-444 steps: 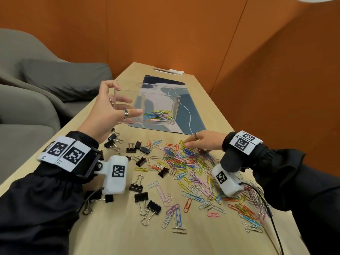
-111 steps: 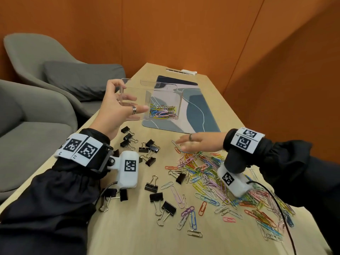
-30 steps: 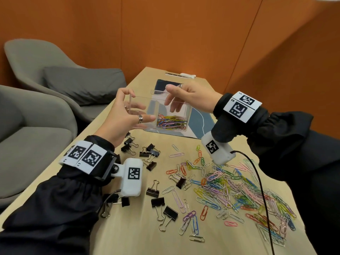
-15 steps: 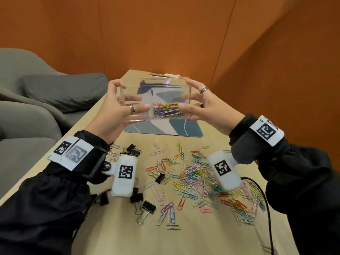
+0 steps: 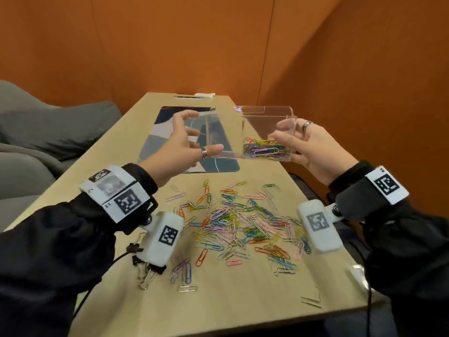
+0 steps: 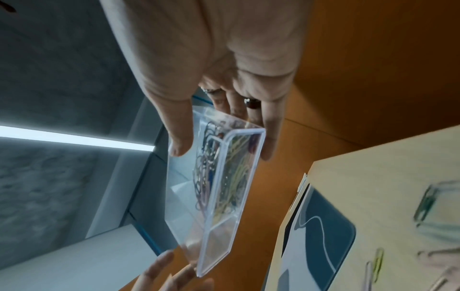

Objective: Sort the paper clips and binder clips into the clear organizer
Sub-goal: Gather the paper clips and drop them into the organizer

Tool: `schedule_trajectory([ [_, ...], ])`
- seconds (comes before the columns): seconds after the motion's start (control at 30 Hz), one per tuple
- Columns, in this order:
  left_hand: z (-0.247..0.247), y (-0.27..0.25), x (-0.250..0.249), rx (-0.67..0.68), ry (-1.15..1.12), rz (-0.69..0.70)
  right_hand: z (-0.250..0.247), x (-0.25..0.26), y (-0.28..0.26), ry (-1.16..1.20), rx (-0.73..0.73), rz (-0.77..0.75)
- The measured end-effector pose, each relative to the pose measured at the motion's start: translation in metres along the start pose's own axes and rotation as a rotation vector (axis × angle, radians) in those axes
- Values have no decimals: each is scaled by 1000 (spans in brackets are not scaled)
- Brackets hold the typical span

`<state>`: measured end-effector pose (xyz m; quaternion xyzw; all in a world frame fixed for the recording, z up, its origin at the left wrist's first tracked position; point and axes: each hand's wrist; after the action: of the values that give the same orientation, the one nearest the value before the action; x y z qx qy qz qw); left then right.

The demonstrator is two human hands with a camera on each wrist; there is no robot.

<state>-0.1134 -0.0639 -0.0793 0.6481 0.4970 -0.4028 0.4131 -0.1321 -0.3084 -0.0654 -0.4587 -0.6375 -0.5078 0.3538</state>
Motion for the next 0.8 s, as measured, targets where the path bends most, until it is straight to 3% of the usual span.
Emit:
schedule_trajectory([
  [0.1,16,-6,6,-9,294,190,-21,-7,-9,10,-109,10],
  [0.17,30,-15,6,154,526,348,-31,-11,-16,5,-160,7],
  [0.3,67,-38,-1,575,913,535,-43,-18,-29,-21,-220,21],
  [0.43,103,-63,-8,819,1236,765,-50,-20,-39,-42,-252,23],
  [0.63,122,-95,-17,1115,1383,770,-57,-22,-46,-39,-266,15],
  [0.8,125,-99,-6,1192,1455,629,-54,-31,-46,-23,-255,27],
])
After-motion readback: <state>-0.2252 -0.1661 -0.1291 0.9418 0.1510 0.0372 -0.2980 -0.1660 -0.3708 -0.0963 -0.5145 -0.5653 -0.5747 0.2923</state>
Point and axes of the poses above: each hand's wrist, its own y-axis towards the middle knuckle, its own z-axis out of the palm, x = y × z, and after that the axes turned 5 degrees about -z, right-handed
